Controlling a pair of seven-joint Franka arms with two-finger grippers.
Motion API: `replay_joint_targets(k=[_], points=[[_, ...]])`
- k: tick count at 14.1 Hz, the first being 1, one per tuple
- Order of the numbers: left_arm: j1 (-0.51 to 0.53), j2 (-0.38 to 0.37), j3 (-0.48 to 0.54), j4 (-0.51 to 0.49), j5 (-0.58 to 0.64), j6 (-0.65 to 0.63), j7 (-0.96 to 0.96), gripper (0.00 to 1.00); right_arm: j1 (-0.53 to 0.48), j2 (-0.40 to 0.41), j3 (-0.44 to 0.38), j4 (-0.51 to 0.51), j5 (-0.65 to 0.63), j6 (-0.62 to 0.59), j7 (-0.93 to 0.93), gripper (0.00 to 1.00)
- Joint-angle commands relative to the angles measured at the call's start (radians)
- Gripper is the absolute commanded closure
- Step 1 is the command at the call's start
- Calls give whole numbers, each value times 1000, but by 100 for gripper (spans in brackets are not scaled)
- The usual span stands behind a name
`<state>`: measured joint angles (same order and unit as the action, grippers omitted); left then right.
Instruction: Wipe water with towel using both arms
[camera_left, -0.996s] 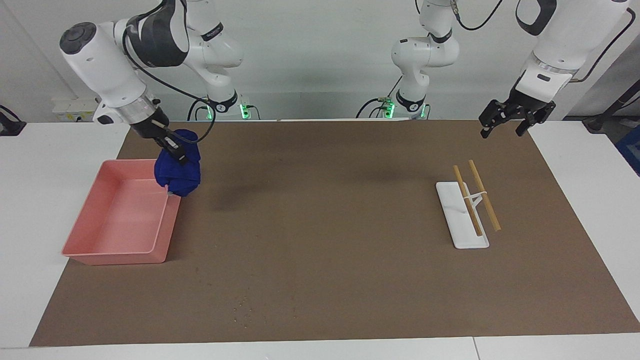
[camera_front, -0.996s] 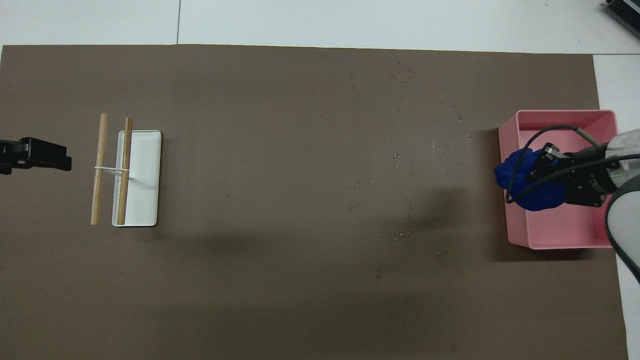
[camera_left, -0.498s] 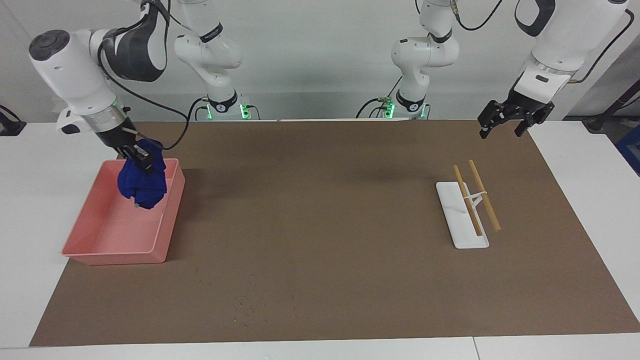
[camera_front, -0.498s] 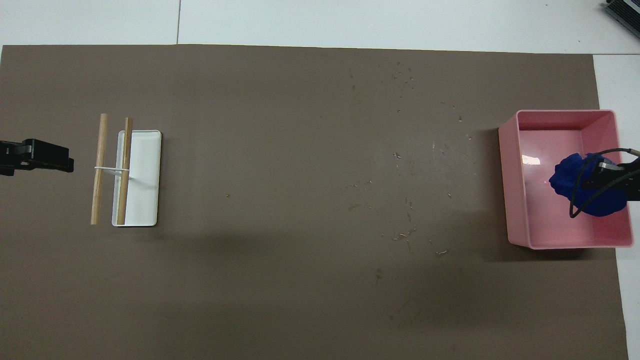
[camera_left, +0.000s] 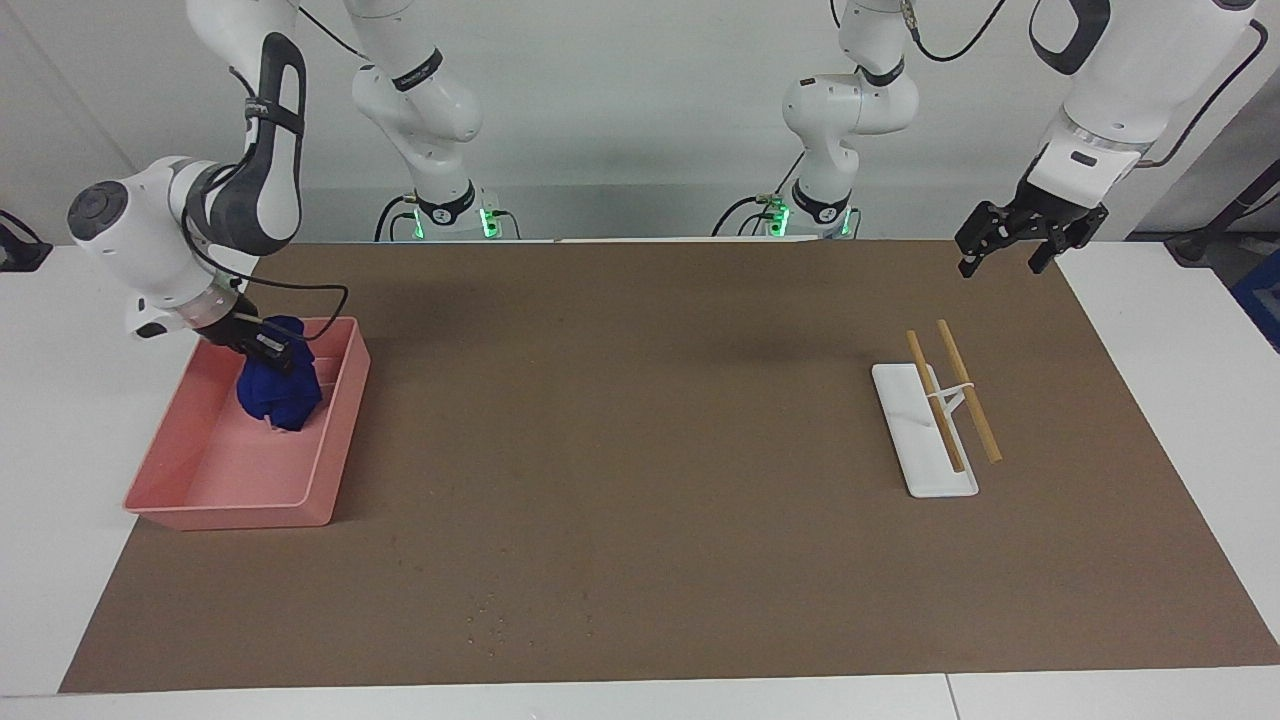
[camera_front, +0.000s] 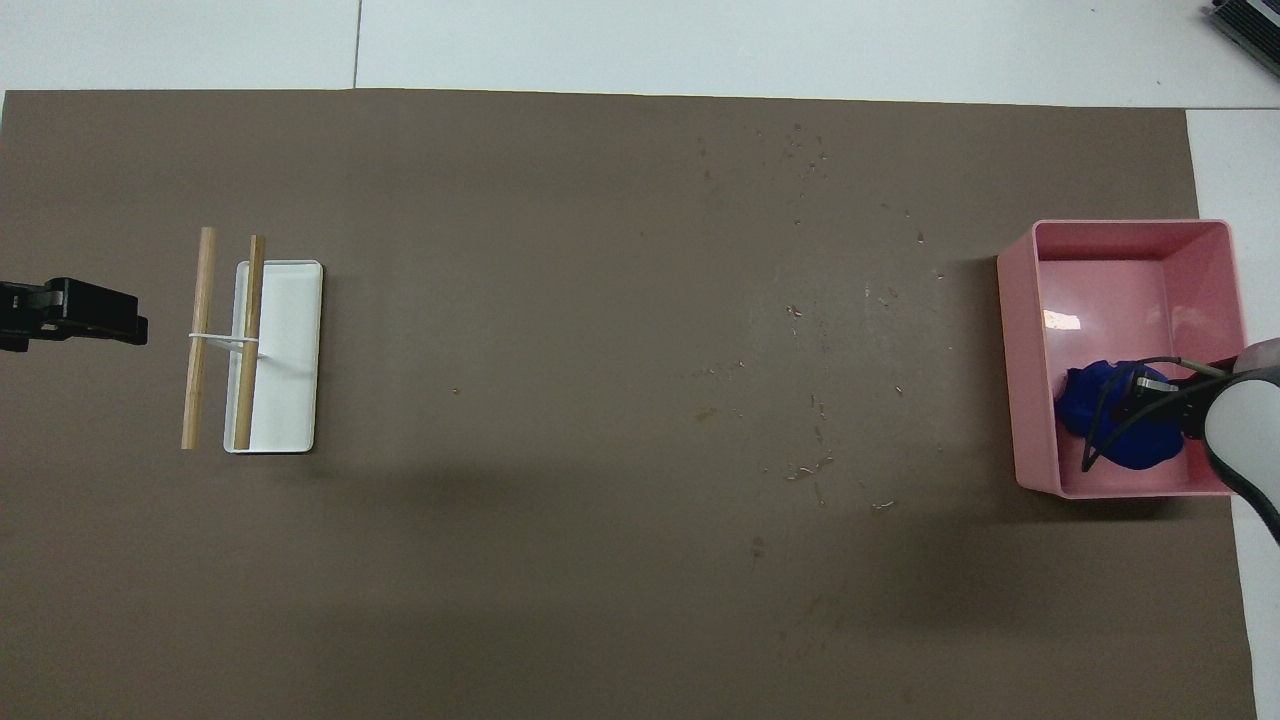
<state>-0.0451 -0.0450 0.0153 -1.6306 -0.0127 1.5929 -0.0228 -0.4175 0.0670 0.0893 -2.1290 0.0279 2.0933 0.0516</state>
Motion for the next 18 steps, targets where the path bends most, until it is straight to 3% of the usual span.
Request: replay_joint_targets(k=[1, 7, 12, 18], points=[[8, -13, -5, -15, -12, -8, -2, 0, 20, -33, 7, 29, -29, -22, -22, 2], [10, -13, -5, -15, -12, -8, -2, 0, 169, -52, 18, 300, -75, -260, 17, 1], [8, -13, -5, -15, -12, -8, -2, 0, 293, -47, 18, 449, -80, -395, 135, 1], [8, -13, -5, -15, -12, -8, -2, 0, 290, -88, 7, 547, -74, -475, 148, 1]])
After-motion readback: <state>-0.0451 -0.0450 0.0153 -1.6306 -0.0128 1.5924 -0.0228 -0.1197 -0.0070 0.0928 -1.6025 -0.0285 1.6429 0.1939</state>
